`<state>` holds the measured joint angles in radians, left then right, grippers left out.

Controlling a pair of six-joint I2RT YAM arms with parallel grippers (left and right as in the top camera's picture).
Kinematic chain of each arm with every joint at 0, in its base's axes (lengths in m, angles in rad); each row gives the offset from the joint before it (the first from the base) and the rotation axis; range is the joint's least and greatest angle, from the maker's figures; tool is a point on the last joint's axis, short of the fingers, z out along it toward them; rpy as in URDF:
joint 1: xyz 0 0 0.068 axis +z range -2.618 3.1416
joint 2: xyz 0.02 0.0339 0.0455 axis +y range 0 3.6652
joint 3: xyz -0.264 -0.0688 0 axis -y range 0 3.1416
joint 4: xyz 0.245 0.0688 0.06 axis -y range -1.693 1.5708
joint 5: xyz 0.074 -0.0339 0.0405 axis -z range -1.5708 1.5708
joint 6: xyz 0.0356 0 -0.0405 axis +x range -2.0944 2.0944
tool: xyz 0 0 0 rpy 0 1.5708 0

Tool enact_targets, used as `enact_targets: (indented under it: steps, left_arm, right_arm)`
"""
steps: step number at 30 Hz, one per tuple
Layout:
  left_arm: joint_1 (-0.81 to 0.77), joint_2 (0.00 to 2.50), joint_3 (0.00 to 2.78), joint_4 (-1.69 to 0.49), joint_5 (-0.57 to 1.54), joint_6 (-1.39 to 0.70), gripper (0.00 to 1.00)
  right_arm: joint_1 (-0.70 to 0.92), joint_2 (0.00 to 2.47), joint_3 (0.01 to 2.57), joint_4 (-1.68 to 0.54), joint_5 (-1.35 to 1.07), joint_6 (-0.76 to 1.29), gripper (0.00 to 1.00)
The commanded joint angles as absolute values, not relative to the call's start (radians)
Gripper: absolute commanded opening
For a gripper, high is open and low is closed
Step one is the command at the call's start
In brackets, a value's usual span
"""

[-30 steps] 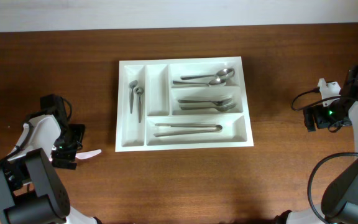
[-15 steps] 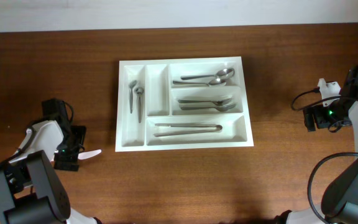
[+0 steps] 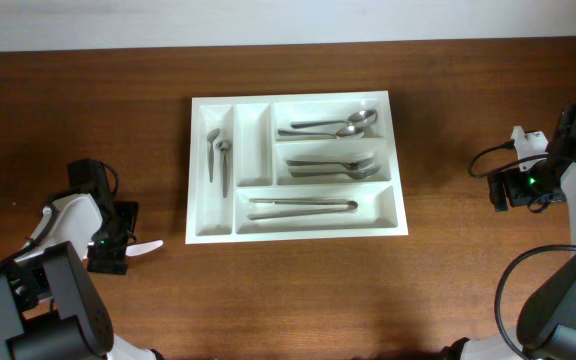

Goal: Pack container
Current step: 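Close the left gripper on the white plastic knife and lift it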

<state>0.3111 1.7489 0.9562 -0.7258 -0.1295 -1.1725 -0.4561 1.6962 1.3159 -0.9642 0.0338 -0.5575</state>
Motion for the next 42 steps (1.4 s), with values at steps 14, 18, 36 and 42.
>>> enact_targets:
  steps: [14, 18, 36, 42]
  left_arm:
    - [0.335, 1.753, 0.931, -0.752, -0.173, -1.192, 0.52]
    - [0.358, 1.753, 0.931, -0.770, -0.173, -1.192, 0.36]
    - [0.360, 1.753, 0.936, -0.747, -0.181, -1.083, 0.02]
    - [0.355, 1.726, 1.006, -0.733, -0.160, -0.889, 0.02]
  right_arm:
    - [-0.458, 1.695, 1.316, -0.964, 0.031, -0.556, 0.99]
    - [-0.458, 1.695, 1.316, -0.964, 0.031, -0.556, 0.99]
    - [-0.458, 1.695, 1.316, -0.964, 0.031, -0.556, 0.99]
    - [-0.459, 1.695, 1.316, -0.964, 0.031, -0.556, 0.99]
